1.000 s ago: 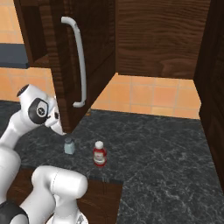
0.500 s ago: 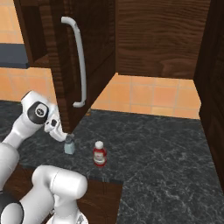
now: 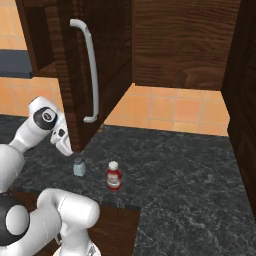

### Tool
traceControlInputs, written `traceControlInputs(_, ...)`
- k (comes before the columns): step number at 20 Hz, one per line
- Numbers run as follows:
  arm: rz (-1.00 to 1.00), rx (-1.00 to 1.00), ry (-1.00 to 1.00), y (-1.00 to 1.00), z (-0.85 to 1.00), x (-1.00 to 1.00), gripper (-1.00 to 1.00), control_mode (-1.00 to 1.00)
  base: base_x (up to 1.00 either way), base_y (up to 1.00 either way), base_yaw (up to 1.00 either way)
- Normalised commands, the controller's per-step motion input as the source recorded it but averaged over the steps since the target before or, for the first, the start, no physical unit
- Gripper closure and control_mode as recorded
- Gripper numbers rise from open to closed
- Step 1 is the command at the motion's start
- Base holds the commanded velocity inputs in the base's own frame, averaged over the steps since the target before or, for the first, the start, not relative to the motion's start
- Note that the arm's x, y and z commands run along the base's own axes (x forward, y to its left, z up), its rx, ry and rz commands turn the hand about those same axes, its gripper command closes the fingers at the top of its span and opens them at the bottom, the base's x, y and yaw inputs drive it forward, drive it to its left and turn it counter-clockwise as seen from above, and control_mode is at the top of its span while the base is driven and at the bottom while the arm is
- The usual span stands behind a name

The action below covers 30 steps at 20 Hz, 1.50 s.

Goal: Put the shaker and condiment bottle from the counter next to their counterparts in the cabinet.

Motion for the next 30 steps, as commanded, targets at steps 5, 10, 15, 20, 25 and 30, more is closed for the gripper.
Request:
traceControlInputs(5,0.00,0.00,0.00,-0.06,0.00,-0.22,-1.00,-1.00,0.00,0.00,0.00)
traceControlInputs(10,0.00,0.00,-0.06,-0.12,-0.04,-0.47,-1.00,-1.00,0.00,0.00,0.00)
traceControlInputs(15,0.00,0.01,-0.04,-0.17,-0.07,-0.29,-1.00,-1.00,0.00,0.00,0.00)
traceControlInputs(20,0.07,0.00,0.00,-0.04,-0.03,0.00,-1.00,-1.00,0.00,0.00,0.00)
traceControlInputs(25,0.11,0.00,0.00,0.00,-0.04,0.02,-1.00,-1.00,0.00,0.00,0.00)
traceControlInputs(30,0.05,0.00,0.03,-0.15,-0.12,0.09,-1.00,-1.00,0.00,0.00,0.00)
